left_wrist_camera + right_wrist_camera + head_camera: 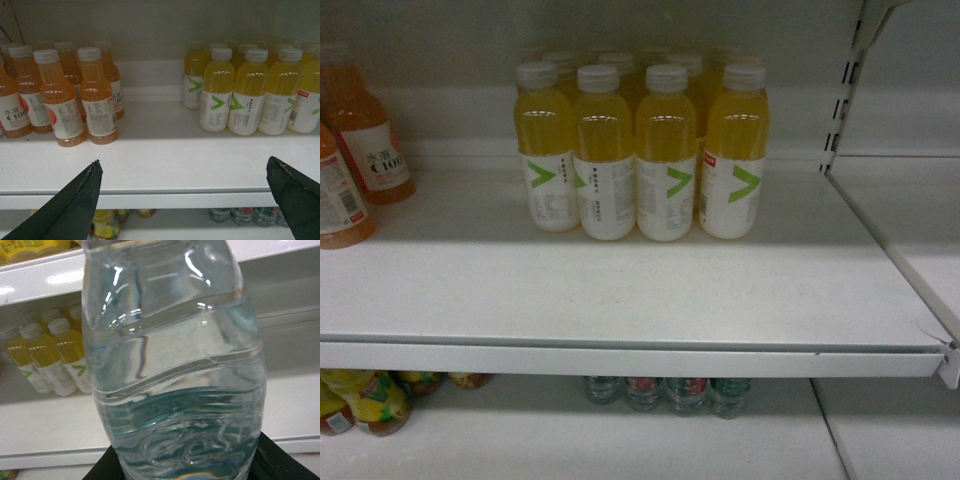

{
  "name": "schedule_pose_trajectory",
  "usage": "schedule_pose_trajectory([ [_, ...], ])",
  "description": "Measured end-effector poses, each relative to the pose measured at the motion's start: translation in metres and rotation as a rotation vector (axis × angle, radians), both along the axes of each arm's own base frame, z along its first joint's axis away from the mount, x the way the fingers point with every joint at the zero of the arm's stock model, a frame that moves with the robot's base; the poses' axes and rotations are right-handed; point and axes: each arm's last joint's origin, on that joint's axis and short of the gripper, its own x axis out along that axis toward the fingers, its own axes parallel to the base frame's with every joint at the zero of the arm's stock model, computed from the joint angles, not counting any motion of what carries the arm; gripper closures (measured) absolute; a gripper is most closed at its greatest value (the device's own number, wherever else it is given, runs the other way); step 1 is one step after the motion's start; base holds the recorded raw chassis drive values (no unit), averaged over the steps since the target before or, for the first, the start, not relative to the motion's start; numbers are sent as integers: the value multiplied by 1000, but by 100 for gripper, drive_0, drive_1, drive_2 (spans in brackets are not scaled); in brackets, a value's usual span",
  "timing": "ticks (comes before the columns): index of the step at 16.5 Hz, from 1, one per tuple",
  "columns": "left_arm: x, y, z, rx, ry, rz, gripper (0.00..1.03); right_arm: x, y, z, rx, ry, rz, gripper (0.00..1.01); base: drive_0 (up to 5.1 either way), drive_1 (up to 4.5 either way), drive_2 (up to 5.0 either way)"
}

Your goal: Move water from second to third shelf

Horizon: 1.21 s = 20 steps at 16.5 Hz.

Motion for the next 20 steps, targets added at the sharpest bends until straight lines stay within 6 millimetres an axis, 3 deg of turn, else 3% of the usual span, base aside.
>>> schedule_pose_trajectory([
  [7,0,0,0,0,0,0,5,0,0,0,0,3,0,61,-442,77,384],
  [20,0,0,0,0,0,1,5,0,0,0,0,1,0,61,-496,249,249],
])
